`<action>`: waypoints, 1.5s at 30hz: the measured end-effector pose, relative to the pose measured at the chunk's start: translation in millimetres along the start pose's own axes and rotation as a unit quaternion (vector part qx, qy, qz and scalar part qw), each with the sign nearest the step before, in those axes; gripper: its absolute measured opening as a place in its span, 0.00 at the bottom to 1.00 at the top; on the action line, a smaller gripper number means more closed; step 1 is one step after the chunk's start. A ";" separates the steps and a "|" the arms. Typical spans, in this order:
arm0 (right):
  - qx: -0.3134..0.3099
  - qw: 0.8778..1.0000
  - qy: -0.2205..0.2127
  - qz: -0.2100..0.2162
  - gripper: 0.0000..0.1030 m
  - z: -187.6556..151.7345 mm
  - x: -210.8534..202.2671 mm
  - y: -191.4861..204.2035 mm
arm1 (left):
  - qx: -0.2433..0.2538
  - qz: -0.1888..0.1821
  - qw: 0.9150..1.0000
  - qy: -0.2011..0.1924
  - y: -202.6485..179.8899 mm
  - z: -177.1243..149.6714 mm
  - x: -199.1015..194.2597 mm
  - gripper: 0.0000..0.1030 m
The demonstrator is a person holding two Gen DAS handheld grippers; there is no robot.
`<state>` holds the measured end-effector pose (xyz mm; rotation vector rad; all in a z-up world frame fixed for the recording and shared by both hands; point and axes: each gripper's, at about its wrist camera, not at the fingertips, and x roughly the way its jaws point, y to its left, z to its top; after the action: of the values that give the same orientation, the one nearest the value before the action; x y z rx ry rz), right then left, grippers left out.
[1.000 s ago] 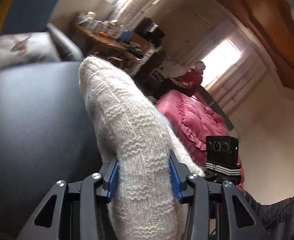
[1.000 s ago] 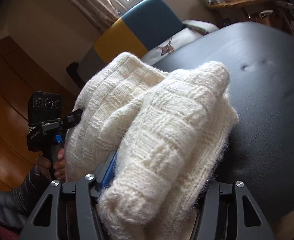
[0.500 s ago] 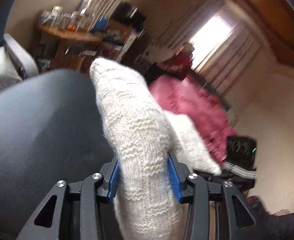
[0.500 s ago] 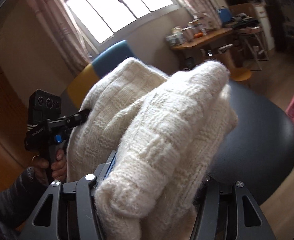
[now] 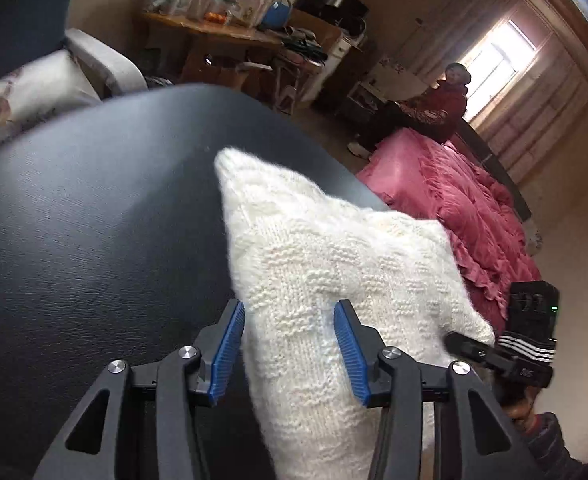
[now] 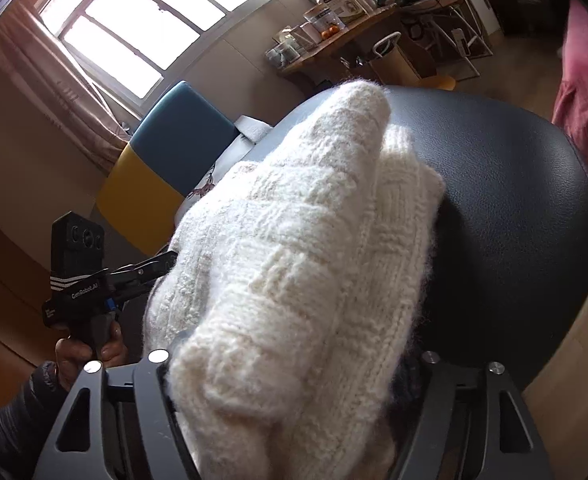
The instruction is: Fold clothes
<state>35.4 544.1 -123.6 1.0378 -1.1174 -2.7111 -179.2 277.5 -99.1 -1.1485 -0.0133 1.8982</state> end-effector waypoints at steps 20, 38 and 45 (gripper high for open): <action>-0.216 0.973 0.043 -0.071 0.75 -80.1 -9.5 26.0 | 0.065 0.063 0.996 0.024 -53.0 -62.6 23.7 0.52; -0.178 0.975 -0.087 -0.103 1.00 -77.8 -68.4 90.0 | 0.083 0.215 0.967 -0.106 -127.8 -88.2 -93.0 0.52; -0.195 0.948 -0.117 -0.222 1.00 -73.0 -72.4 139.6 | 0.083 0.228 0.960 -0.139 -134.8 -98.8 -132.7 0.52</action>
<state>105.3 415.0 -31.4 1.0161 -0.3449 -3.2829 5.7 227.7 -5.1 -0.8083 0.2724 2.4044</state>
